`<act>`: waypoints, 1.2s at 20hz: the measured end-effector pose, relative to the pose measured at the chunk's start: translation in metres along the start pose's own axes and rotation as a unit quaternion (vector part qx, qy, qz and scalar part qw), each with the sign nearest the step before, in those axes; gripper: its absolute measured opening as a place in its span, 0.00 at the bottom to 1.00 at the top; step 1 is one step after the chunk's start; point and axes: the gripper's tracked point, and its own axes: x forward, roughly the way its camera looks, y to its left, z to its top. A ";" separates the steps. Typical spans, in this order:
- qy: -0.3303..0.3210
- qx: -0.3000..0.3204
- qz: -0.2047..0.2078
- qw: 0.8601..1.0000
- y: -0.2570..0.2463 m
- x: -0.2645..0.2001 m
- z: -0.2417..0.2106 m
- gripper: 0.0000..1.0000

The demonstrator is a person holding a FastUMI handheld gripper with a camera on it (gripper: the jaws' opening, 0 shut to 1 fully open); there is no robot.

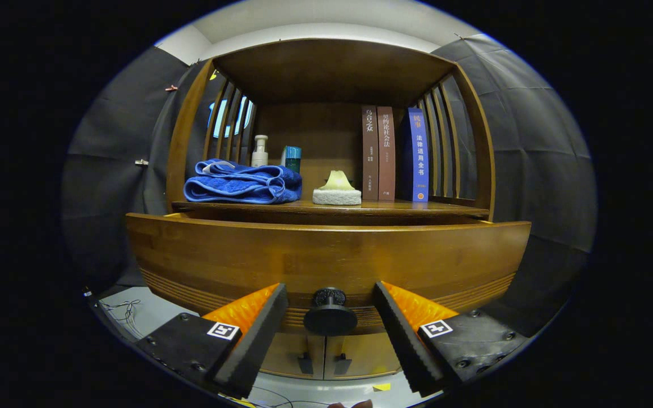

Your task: Pull open the drawer, take out the items inside it, and place them on the countertop above the cabinet.

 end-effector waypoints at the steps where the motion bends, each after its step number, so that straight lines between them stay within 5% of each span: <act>1: 0.000 -0.003 -0.001 1.000 0.000 0.005 0.001 1.00; 14: 0.015 -0.015 -0.011 1.000 0.006 0.074 0.000 1.00; 24: 0.009 -0.004 -0.009 1.000 0.006 0.059 0.023 0.99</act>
